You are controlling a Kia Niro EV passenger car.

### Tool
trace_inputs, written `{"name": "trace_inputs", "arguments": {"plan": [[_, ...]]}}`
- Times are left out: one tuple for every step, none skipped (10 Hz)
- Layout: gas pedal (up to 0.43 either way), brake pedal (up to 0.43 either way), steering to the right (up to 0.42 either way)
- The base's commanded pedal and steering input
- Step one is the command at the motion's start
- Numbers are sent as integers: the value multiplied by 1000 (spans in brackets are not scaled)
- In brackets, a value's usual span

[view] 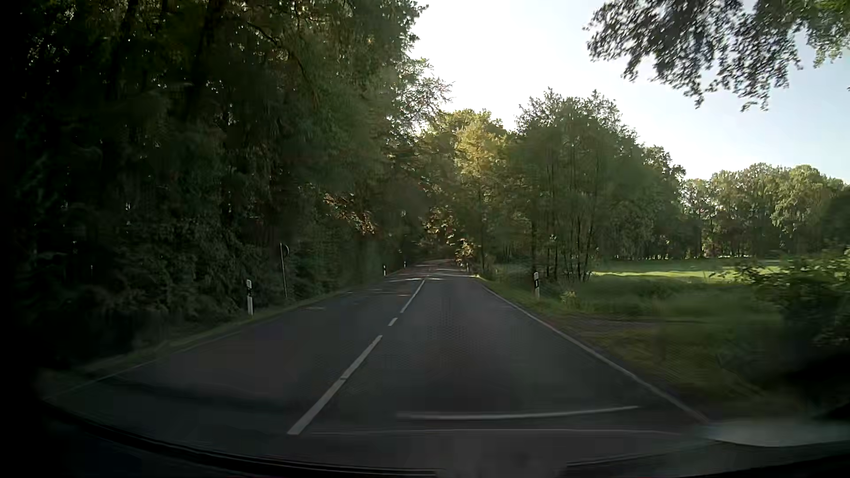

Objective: Follow the waypoints while adhering to traffic rules and regulations

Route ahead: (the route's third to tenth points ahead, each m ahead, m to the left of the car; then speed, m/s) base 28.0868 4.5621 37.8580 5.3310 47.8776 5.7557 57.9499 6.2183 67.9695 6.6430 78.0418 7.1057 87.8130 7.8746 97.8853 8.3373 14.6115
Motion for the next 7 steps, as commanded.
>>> {"name": "trace_inputs", "arguments": {"plan": [[248,6,-11],[248,6,-9],[248,6,-7],[248,6,-6],[260,6,-4],[268,6,-4],[268,6,-3]]}}
